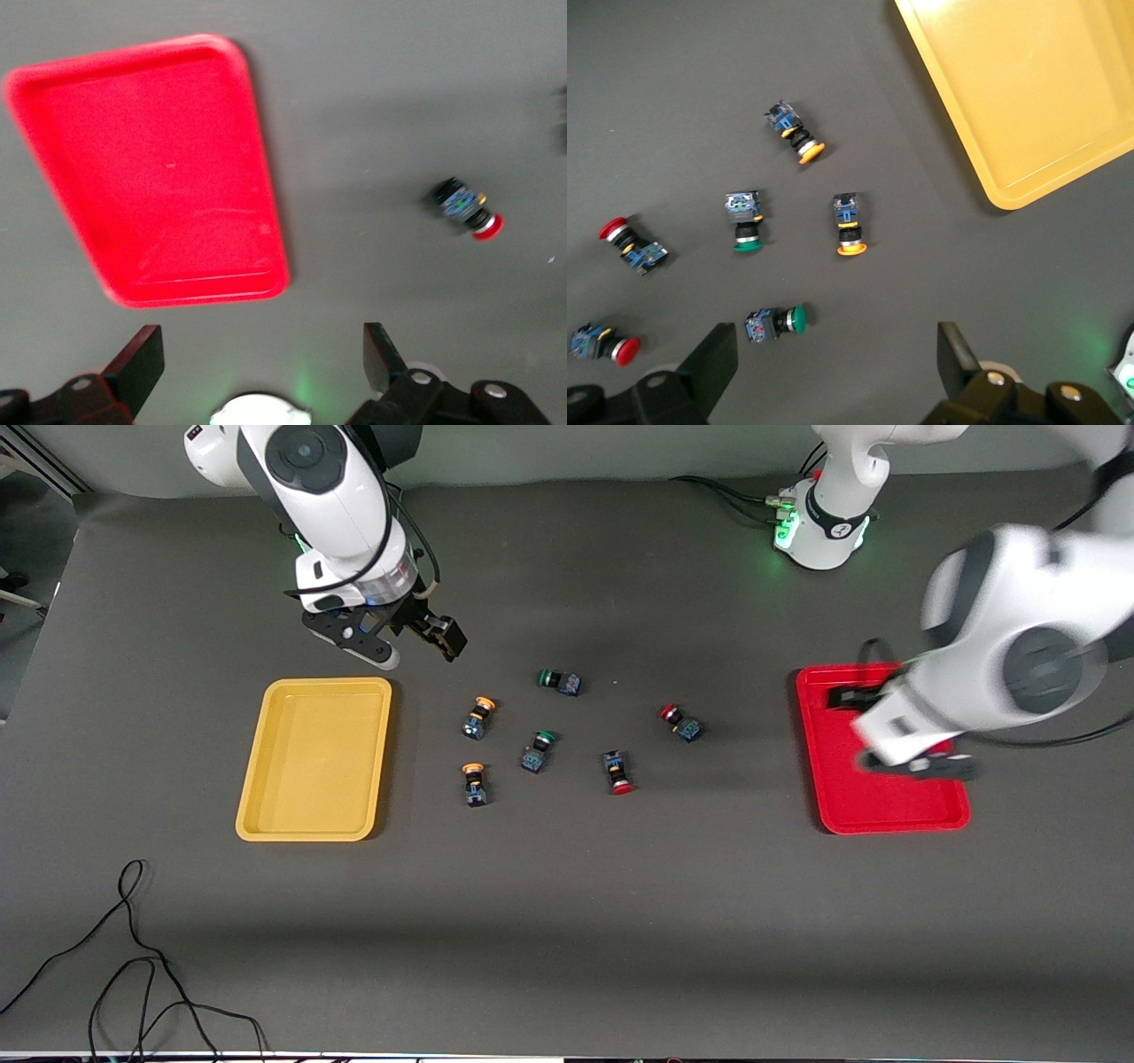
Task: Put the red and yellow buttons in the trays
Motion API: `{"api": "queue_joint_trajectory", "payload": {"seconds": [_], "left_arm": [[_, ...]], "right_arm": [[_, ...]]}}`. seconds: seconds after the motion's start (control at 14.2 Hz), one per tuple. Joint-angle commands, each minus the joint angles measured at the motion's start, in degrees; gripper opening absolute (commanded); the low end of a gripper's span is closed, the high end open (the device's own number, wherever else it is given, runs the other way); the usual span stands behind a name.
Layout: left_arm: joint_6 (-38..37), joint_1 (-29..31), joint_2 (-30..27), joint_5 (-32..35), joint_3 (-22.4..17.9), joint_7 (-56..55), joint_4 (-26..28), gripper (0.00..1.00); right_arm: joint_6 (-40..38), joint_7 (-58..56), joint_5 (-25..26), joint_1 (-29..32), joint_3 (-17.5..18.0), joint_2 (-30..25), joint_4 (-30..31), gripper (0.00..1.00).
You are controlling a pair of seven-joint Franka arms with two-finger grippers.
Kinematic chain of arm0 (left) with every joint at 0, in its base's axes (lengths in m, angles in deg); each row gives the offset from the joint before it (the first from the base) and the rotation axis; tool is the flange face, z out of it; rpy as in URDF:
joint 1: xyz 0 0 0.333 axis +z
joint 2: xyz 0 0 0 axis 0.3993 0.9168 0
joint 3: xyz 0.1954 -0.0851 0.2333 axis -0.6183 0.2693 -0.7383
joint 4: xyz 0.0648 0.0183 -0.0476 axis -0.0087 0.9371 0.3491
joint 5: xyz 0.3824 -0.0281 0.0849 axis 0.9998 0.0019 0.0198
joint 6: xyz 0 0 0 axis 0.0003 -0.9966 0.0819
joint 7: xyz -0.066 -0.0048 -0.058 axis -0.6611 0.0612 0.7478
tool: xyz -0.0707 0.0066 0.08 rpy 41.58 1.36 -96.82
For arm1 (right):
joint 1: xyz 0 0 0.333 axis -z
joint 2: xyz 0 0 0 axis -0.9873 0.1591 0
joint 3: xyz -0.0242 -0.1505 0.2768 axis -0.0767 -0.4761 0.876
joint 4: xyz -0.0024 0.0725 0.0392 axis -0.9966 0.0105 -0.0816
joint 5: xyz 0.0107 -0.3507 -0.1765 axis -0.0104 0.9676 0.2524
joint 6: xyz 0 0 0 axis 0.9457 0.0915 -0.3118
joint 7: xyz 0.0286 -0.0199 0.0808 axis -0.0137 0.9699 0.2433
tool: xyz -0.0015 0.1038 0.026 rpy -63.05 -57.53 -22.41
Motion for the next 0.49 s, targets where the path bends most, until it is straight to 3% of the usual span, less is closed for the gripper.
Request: {"api": "queue_joint_trajectory", "payload": {"seconds": [0.0, 0.21, 0.42], "left_arm": [[6.12, -7.92, 5.49, -0.39, -0.73, -11.44, 0.39, 0.99], [12.98, -13.56, 11.29, -0.30, -0.73, -19.02, 1.09, 0.99], [22.37, -15.24, 12.10, -0.73, -0.73, -24.39, 8.01, 0.99]], "right_arm": [[8.24, 3.13, -1.21, -1.55, -0.65, -1.68, 8.25, 1.00], [20.55, 5.42, -1.12, -2.35, -0.65, 2.87, 14.42, 1.00], [28.64, 9.02, -1.04, -5.06, -0.82, 11.22, 14.95, 1.00]]}}
